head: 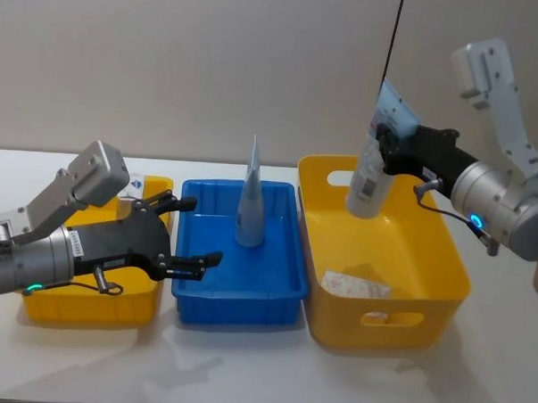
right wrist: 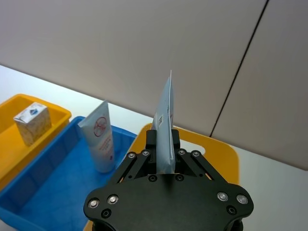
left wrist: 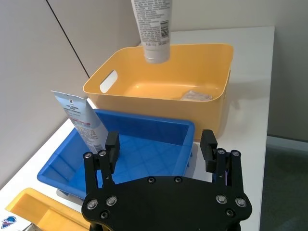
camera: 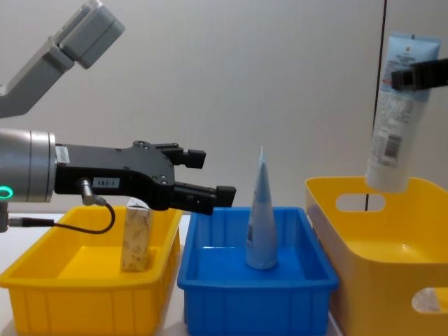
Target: Bimanual collaborative sorting of washing and personal care products
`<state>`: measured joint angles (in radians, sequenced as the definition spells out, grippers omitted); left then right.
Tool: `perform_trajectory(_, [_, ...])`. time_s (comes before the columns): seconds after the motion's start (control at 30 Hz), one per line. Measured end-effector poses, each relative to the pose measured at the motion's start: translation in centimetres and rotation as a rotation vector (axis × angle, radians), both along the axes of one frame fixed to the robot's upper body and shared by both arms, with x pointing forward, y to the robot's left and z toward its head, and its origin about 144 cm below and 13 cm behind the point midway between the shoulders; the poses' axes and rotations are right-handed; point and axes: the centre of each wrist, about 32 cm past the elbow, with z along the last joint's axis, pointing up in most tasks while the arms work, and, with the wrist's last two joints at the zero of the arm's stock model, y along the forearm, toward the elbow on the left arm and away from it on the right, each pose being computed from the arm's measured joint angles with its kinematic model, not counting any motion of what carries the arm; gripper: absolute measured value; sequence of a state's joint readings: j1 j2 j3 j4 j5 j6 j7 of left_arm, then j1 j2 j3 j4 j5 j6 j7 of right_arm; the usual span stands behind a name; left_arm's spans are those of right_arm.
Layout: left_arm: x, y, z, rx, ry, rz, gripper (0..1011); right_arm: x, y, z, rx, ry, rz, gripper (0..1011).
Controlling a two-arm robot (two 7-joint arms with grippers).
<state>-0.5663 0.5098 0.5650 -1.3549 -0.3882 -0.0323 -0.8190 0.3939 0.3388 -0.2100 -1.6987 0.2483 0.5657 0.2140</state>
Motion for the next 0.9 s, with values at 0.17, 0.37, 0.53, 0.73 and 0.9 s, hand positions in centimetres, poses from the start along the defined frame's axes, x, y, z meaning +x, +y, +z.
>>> perform_trajectory(0.17, [0.0,0.0,0.0,0.0,0.0,0.0,1001,-0.5,-0.3,-0.8,-0.006,0.003,-0.029,128])
perform_trajectory(0.37, [0.0,0.0,0.0,0.0,0.0,0.0,1002,-1.0,-0.6,-2.0,-0.009,0.018,-0.064,128])
perform_trajectory(0.53, [0.0,0.0,0.0,0.0,0.0,0.0,1001,-1.2,-0.7,-2.6,-0.009,0.027,-0.082,128])
perform_trajectory(0.73, [0.0,0.0,0.0,0.0,0.0,0.0,1001,-1.5,-0.9,-3.1,-0.01,0.034,-0.097,269])
perform_trajectory(0.9, [0.0,0.0,0.0,0.0,0.0,0.0,1002,-1.6,-1.0,-3.4,-0.011,0.038,-0.105,391])
